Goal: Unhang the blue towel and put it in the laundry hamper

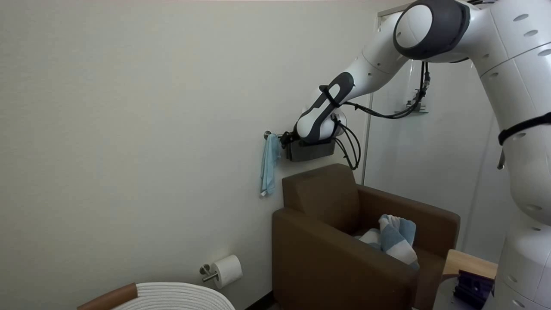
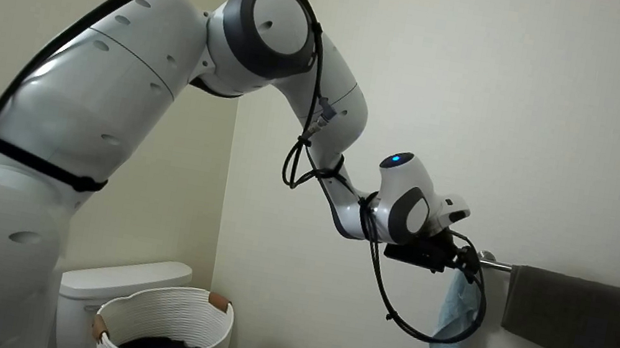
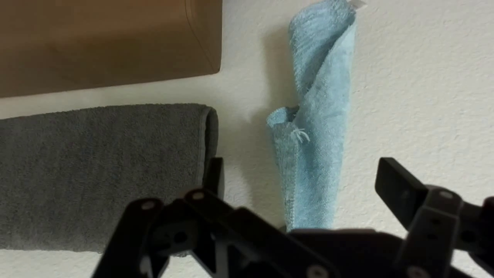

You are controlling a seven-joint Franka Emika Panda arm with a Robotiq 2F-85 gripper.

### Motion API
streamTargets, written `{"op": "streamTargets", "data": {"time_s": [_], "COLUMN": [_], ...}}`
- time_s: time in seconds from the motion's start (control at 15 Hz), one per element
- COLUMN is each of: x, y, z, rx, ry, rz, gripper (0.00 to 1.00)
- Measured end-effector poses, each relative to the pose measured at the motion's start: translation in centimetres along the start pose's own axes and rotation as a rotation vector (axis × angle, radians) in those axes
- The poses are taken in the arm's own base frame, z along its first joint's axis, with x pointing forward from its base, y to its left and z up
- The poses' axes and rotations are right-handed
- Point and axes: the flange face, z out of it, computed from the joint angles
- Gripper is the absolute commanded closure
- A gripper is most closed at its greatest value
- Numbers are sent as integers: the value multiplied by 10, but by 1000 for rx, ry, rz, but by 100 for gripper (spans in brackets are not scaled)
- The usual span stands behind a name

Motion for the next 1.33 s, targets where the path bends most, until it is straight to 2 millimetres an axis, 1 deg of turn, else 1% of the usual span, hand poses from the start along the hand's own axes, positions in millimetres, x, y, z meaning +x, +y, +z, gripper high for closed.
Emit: {"op": "streamTargets", "data": {"time_s": [0.27,0.6,1.33], "x": [-3,-12,-16], "y": [-2,0,6], "z": [4,14,19], "rx": [11,27,58], "ry": [54,44,133], "rz": [4,21,-6], "gripper": [0,0,0]}}
